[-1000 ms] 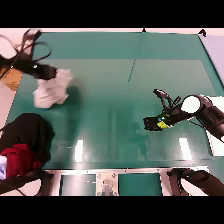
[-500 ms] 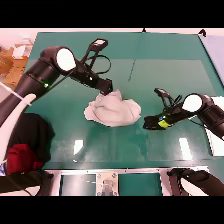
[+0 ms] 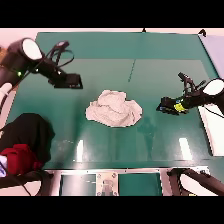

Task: Fold the shirts.

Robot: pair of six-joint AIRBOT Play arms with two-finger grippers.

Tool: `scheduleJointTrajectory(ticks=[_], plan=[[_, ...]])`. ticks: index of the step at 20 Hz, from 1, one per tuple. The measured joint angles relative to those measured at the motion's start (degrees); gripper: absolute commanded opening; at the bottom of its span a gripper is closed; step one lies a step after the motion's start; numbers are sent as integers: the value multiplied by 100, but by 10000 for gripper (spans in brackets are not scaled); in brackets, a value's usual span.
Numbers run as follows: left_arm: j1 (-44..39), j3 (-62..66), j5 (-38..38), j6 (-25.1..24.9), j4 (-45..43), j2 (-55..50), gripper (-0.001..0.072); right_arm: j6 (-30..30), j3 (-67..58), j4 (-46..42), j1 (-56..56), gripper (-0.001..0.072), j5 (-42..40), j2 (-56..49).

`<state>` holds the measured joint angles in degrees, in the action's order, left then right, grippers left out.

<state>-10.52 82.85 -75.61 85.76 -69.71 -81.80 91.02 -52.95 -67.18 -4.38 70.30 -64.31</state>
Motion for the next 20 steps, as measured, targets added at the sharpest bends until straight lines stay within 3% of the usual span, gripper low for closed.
scheduleJointTrajectory(ticks=[4, 5, 7, 10, 13, 14, 15, 16, 17, 20], plan=[[219, -1471, 988, -76, 850, -20, 686, -616, -63, 850, -208, 349, -413, -1014], [243, -1797, 1335, -236, 1207, -74, 685, -809, -98, 1128, -232, 348, -511, -1305], [278, -2238, 1825, -636, 1923, -269, 605, -1150, -225, 1672, -240, 348, -645, -1862], [299, -2533, 2164, -1104, 2734, -647, 606, -1445, -520, 2153, -138, 348, -737, -2583], [308, -2634, 2251, -1425, 3464, -951, 603, -1576, -824, 2428, 63, 251, -721, -3053], [306, -2656, 2260, -1523, 3609, -1008, 468, -1593, -911, 2468, 133, 247, -715, -3158], [306, -2673, 2323, -1648, 3759, -1082, 267, -1624, -999, 2494, 210, 133, -723, -3241], [308, -2706, 2361, -1784, 3910, -1147, 121, -1635, -1078, 2487, 286, 21, -754, -3309], [306, -2710, 2363, -1956, 3980, -1180, 21, -1641, -1152, 2474, 339, 18, -756, -3357], [321, -2627, 1991, -2398, 4441, -1226, 21, -1707, -1480, 2430, 409, 17, -573, -3414]])
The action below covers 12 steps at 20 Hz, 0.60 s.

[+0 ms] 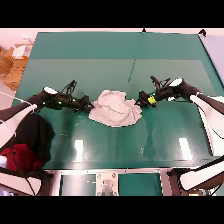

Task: Fold the shirts.

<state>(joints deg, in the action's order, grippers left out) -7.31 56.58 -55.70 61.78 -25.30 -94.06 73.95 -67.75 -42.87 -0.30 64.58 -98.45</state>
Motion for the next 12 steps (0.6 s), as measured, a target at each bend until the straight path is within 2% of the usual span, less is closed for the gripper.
scheduleJointTrajectory(ticks=[5, 12], plan=[[243, 658, -688, -236, 155, 496, 20, -28, -918, 63, -282, 17, 774, 481], [1008, 2221, -1008, -31, -111, 2583, 21, 247, -2017, 85, -1176, 17, 1137, 2660]])
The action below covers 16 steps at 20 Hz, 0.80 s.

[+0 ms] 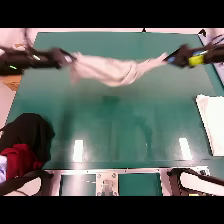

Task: Fold the shirts.

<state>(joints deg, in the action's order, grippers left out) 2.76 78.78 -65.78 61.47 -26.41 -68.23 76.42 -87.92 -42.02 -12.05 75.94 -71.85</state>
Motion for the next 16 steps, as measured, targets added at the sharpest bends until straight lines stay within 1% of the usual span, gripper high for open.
scheduleJointTrajectory(ticks=[2, 5, 7, 9, 11, 13, 15, 16], plan=[[168, 409, -4, 254, -256, 520, 22, 52, -105, 7, -214, 17, -28, 721], [278, 756, -138, 599, -535, 986, 22, 83, -160, -4, -363, 18, -103, 1639], [306, 730, -385, 730, -649, 1121, 22, 96, -37, -35, -409, 18, -138, 2070], [282, 424, -619, 798, -719, 1193, 22, 98, 328, -37, -424, 17, -160, 2411], [149, -146, -715, 809, -765, 1228, 22, 103, 999, -61, -437, 17, -173, 2684], [-85, -931, -573, 691, -780, 1248, 23, 70, 2004, -61, -437, 18, -214, 2892], [-385, -1821, -92, 520, -793, 1261, 23, -24, 3152, -74, -361, 17, -402, 2992], [-546, -2284, 267, 452, -793, 1261, 23, -61, 3716, -72, -295, 17, -575, 3018]])
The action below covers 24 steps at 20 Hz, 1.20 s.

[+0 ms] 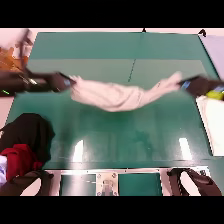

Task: Fold the shirts.

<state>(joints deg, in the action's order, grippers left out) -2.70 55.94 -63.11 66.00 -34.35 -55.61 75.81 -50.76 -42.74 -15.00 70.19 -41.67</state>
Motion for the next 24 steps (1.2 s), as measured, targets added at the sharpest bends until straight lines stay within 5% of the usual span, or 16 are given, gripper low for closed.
scheduleJointTrajectory(ticks=[4, 6, 7, 9, 11, 14, 24], plan=[[-337, -1261, 1349, -225, 2, -175, 46, -98, 1939, 13, 319, 17, -1025, -101], [-404, -1510, 1725, -343, 31, -415, 663, -140, 2420, 26, 404, 17, -1414, -251], [-420, -1565, 1843, -380, 31, -553, 698, -170, 2562, 28, 428, 17, -1550, -343], [-407, -1478, 1893, -424, 28, -726, 696, -234, 2715, 37, 461, 18, -1722, -505], [-358, -1104, 1665, -444, 20, -804, 604, -299, 2798, 15, 476, 18, -1823, -632], [-575, -282, 1110, -433, -240, -863, 604, -378, 2852, -7, 492, 18, -1906, -745], [-3401, 680, 1545, 487, -2673, -2352, 606, -448, 2885, -26, 496, 17, -2070, -833]])
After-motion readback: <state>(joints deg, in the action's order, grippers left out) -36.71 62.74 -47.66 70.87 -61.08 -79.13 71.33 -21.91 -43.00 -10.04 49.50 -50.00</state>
